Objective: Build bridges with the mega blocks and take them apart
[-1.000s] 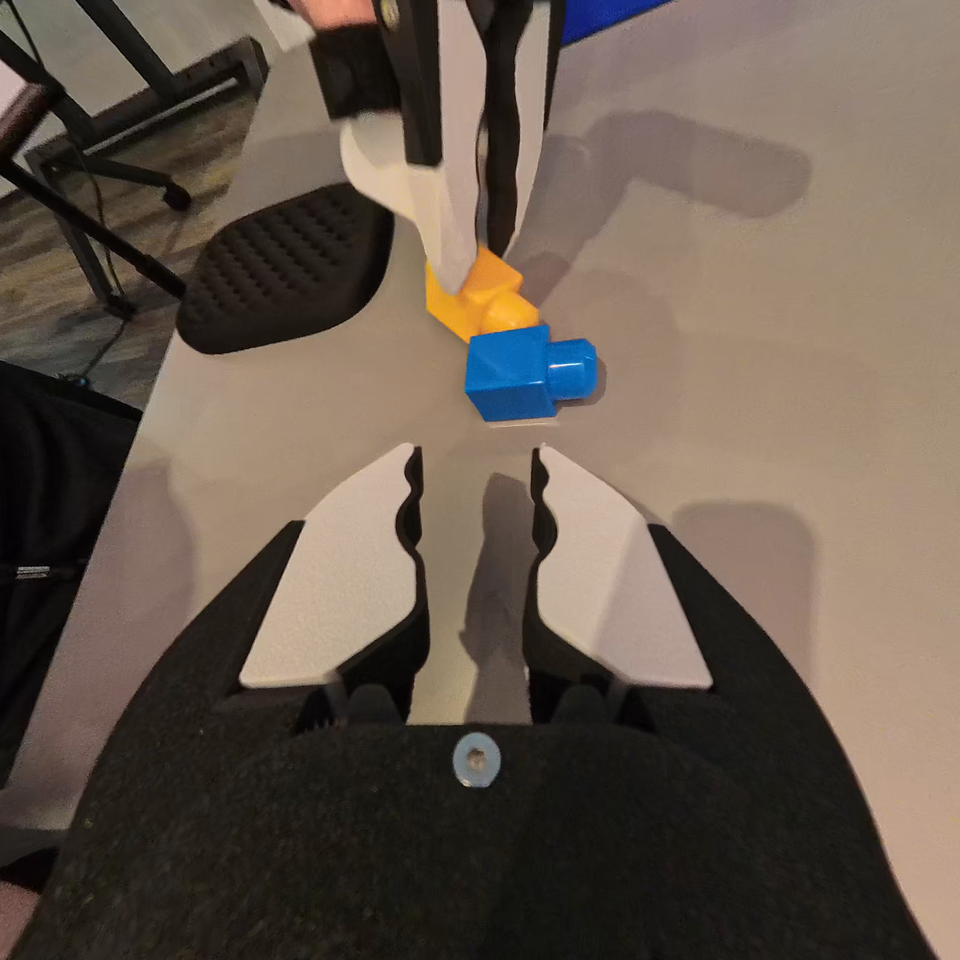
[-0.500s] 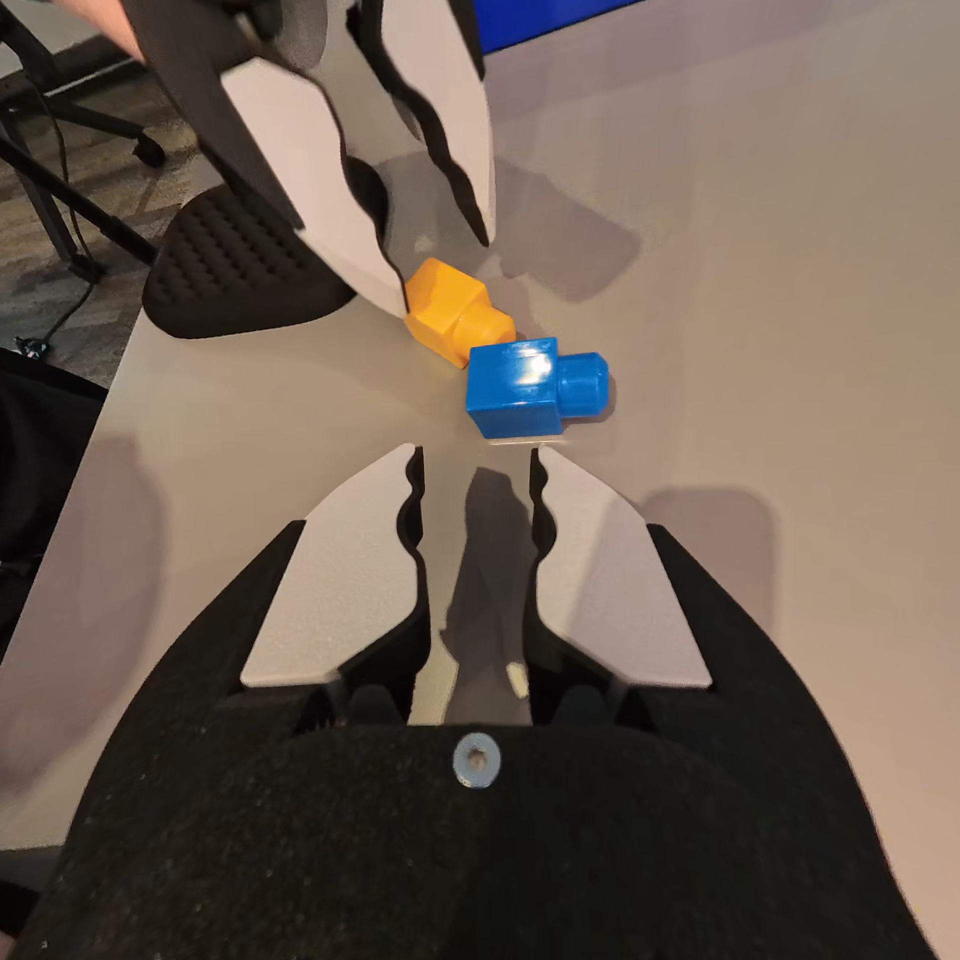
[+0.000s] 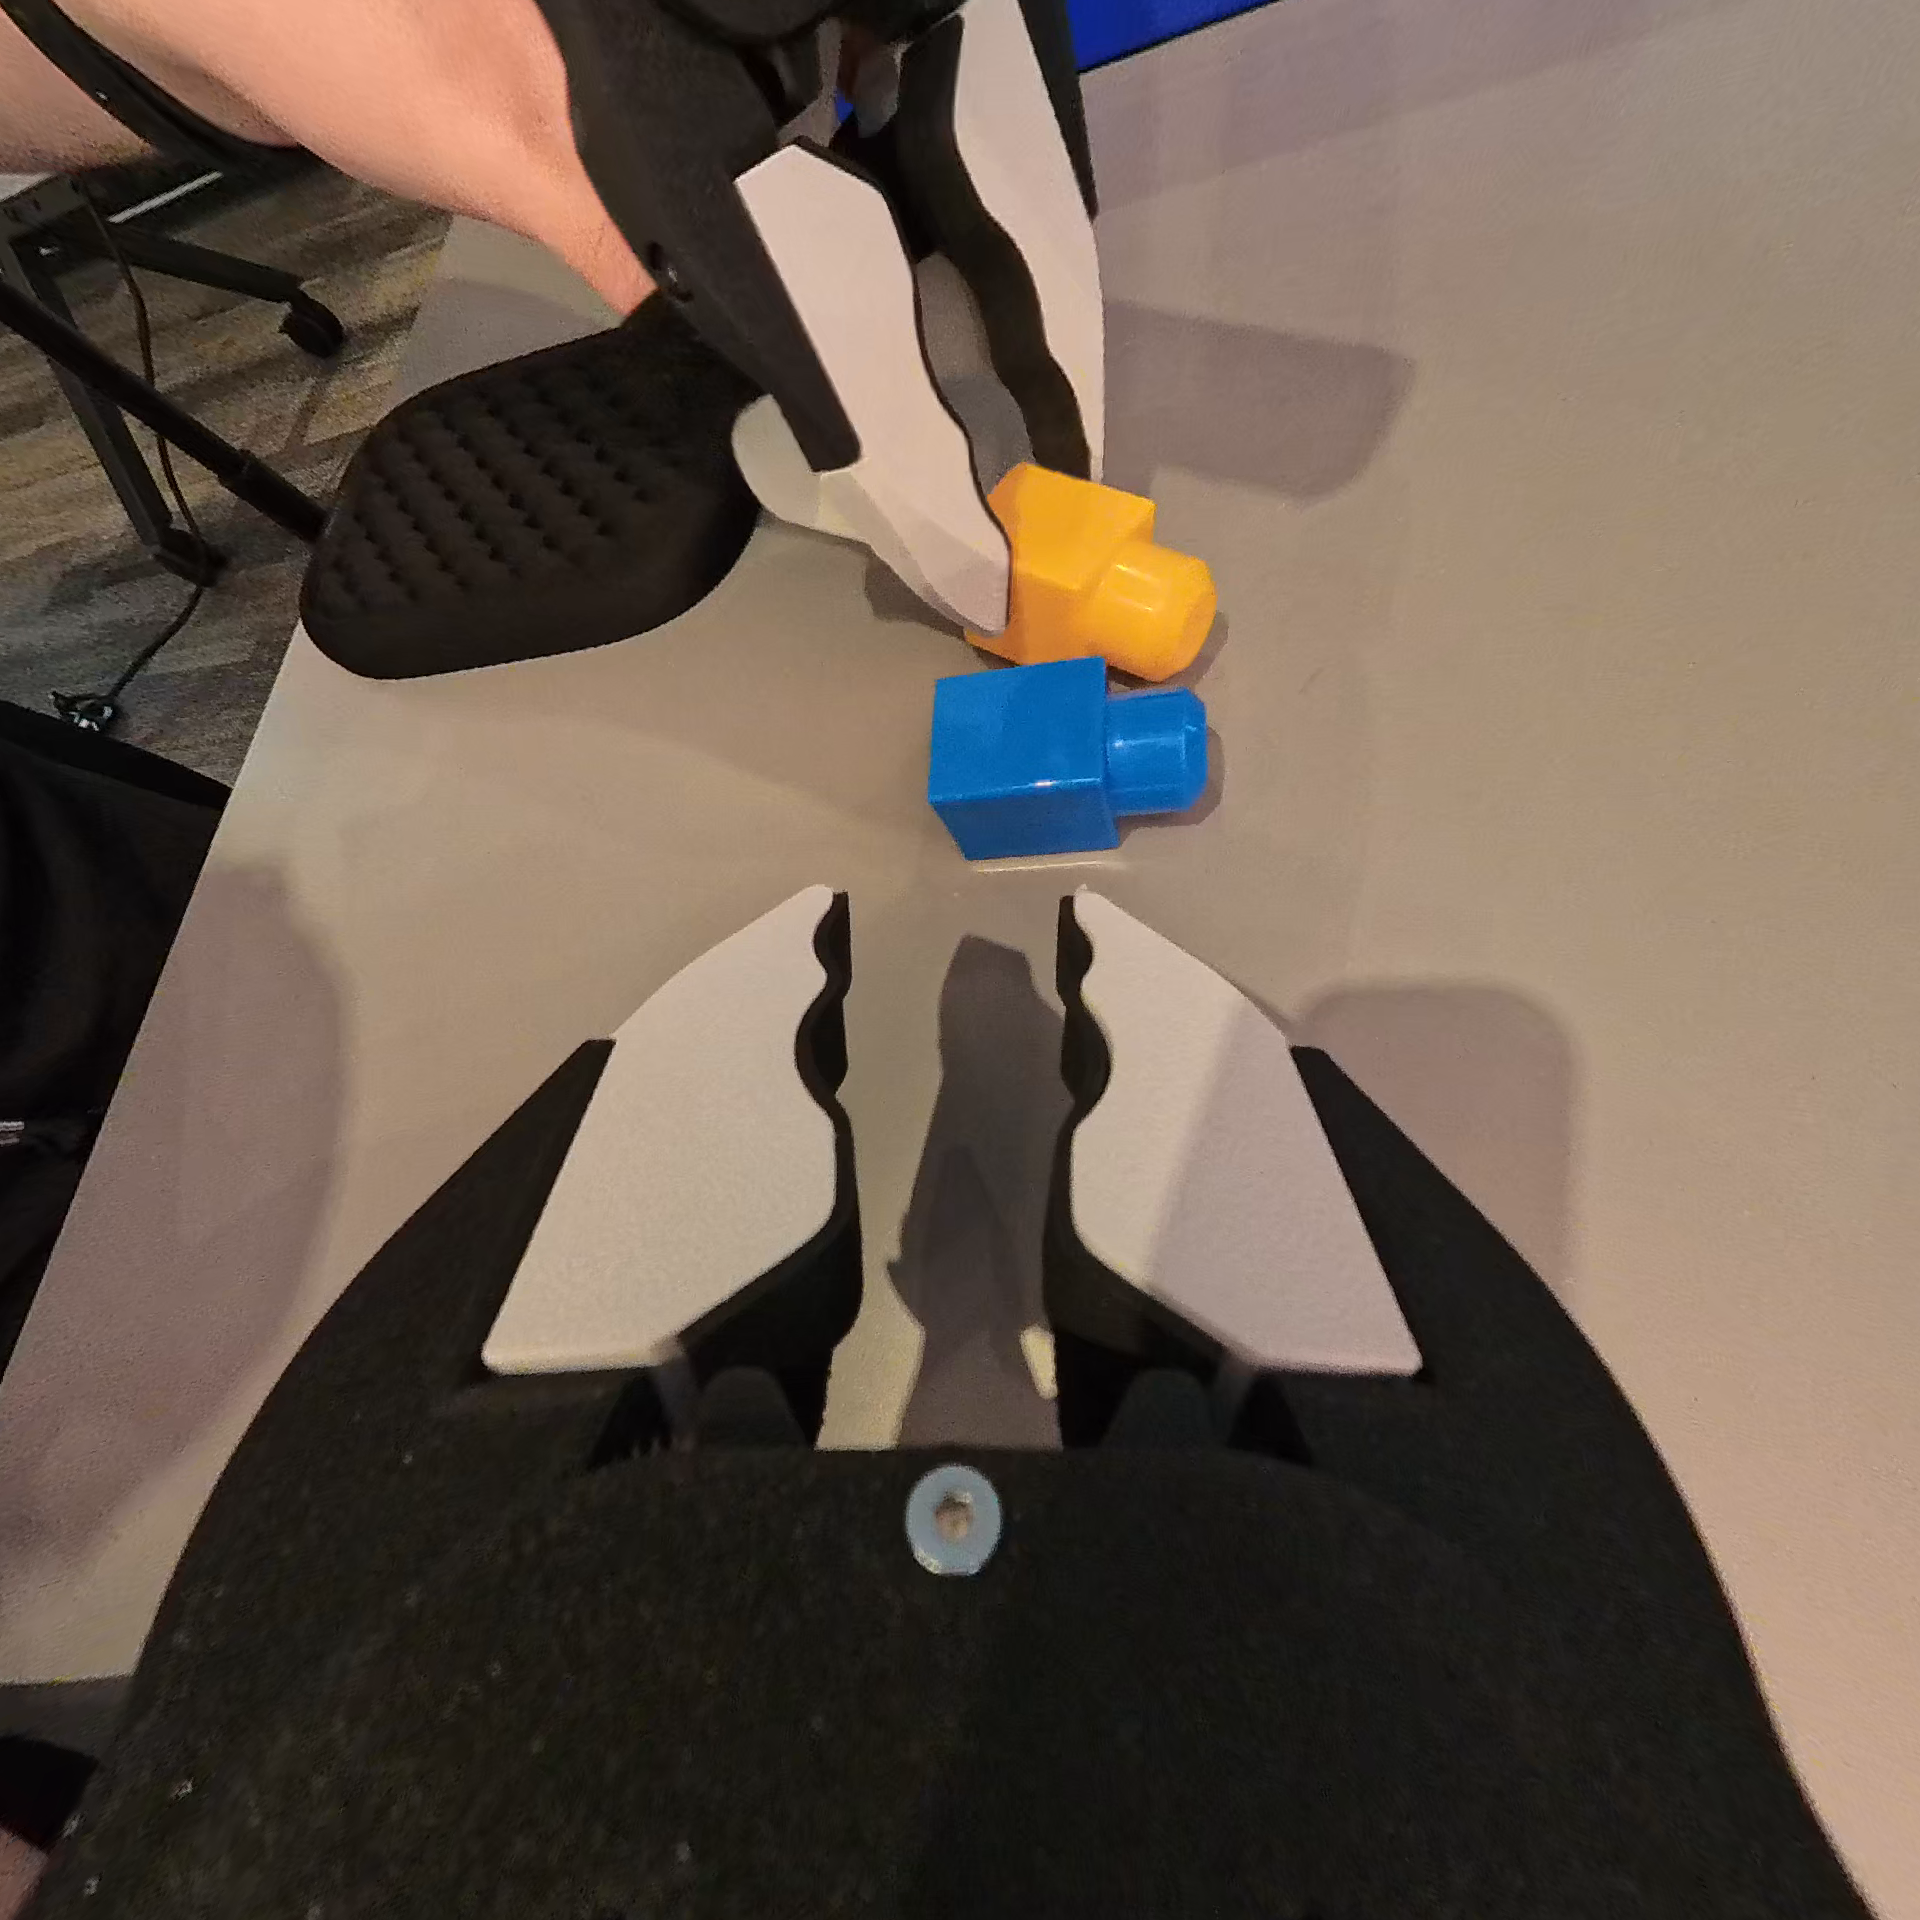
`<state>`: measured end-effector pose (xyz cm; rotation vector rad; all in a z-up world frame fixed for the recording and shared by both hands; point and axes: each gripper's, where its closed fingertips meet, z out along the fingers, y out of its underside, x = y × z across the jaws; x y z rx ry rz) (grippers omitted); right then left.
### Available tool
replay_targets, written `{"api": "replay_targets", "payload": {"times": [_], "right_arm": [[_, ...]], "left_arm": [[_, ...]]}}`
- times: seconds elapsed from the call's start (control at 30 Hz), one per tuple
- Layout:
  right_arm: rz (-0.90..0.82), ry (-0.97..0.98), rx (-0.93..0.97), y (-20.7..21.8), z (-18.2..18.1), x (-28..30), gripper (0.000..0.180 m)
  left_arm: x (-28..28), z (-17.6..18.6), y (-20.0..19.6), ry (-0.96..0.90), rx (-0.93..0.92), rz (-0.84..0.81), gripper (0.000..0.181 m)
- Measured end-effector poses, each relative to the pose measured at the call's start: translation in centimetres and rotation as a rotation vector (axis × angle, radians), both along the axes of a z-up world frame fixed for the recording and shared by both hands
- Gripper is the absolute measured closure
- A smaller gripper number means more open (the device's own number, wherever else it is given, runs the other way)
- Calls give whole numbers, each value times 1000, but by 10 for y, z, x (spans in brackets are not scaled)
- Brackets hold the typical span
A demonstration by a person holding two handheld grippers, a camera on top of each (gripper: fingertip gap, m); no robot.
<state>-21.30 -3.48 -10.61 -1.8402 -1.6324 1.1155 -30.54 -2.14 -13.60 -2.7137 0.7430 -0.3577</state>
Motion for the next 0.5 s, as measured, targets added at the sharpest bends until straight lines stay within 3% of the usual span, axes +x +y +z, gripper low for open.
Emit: {"api": "replay_targets", "payload": {"times": [0.5], "right_arm": [[0, -13, -19, -1, -3, 2, 142]], "left_arm": [[8, 20, -5, -133, -3, 68, 141]]}}
